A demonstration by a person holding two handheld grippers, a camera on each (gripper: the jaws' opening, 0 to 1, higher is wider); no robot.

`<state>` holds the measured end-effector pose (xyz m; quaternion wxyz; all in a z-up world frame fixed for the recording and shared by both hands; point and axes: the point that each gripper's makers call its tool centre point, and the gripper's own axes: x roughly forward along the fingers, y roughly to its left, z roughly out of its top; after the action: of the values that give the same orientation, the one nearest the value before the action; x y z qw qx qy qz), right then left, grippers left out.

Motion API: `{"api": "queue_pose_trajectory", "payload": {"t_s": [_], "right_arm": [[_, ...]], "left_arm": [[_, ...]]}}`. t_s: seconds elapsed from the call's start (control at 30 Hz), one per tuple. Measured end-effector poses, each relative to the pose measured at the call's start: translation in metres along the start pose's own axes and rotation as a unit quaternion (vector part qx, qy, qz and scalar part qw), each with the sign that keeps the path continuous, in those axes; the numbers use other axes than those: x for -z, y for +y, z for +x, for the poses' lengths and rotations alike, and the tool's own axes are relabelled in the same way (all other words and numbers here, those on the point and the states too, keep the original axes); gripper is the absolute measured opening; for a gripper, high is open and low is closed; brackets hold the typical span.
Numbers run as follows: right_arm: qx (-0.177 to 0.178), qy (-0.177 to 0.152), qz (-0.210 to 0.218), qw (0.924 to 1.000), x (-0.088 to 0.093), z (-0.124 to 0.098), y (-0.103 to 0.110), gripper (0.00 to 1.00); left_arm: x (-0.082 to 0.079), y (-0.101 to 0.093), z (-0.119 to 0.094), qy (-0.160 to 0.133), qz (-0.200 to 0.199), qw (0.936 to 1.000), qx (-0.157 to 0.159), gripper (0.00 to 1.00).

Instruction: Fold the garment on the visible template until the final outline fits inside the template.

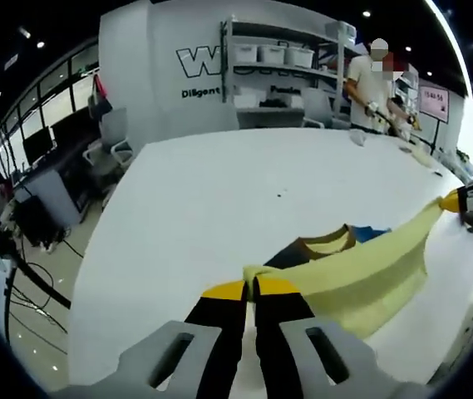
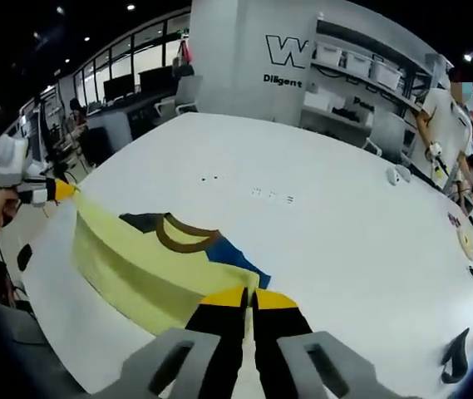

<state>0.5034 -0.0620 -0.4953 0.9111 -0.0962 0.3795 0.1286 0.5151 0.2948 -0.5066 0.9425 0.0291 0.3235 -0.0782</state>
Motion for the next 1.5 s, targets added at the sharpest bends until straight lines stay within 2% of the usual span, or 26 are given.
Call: {"api": "queue_pose_trajectory", "payload": {"t_s": [0.07, 0.1, 0.17, 0.33, 0.63, 0.77, 1.13, 1.3, 1.37, 1.5], "right_arm": [[0.000, 0.002, 0.006, 1.0000, -0.002, 0.010, -0.002, 0.00], [-0.001, 0.006, 0.009, 0.9999, -0.002, 0.015, -0.002, 0.00], [-0.001, 0.015, 0.016, 0.9998, -0.001, 0.026, -0.003, 0.00], [0.003, 0.036, 0.021, 0.9991, 0.005, 0.046, -0.008, 0.00], [0.001, 0.051, 0.045, 0.9977, 0.008, 0.077, -0.014, 0.00], [0.000, 0.061, 0.038, 0.9974, 0.010, 0.089, -0.015, 0.00], [0.003, 0.081, 0.054, 0.9953, 0.019, 0.116, -0.019, 0.00], [0.007, 0.083, 0.059, 0.9947, 0.022, 0.126, -0.022, 0.00], [0.010, 0.085, 0.064, 0.9943, 0.024, 0.130, -0.023, 0.00], [0.010, 0.083, 0.086, 0.9928, 0.026, 0.137, -0.025, 0.00]], "left_arm": [[0.003, 0.002, 0.009, 0.005, -0.007, 0.9999, -0.007, 0.07], [0.007, 0.004, 0.014, 0.016, -0.012, 0.9997, -0.012, 0.07], [0.008, 0.004, 0.023, 0.017, -0.017, 0.9996, -0.016, 0.07], [0.010, 0.005, 0.042, 0.027, -0.014, 0.9993, -0.022, 0.07], [0.018, 0.008, 0.073, 0.046, -0.009, 0.9985, -0.029, 0.07], [0.023, 0.007, 0.082, 0.055, -0.001, 0.9980, -0.030, 0.07], [0.039, 0.010, 0.105, 0.078, 0.010, 0.9964, -0.030, 0.07], [0.040, 0.011, 0.114, 0.076, 0.012, 0.9968, -0.021, 0.07], [0.042, 0.012, 0.118, 0.077, 0.001, 0.9969, -0.018, 0.07], [0.044, 0.019, 0.120, 0.079, 0.010, 0.9962, -0.035, 0.08]]}}
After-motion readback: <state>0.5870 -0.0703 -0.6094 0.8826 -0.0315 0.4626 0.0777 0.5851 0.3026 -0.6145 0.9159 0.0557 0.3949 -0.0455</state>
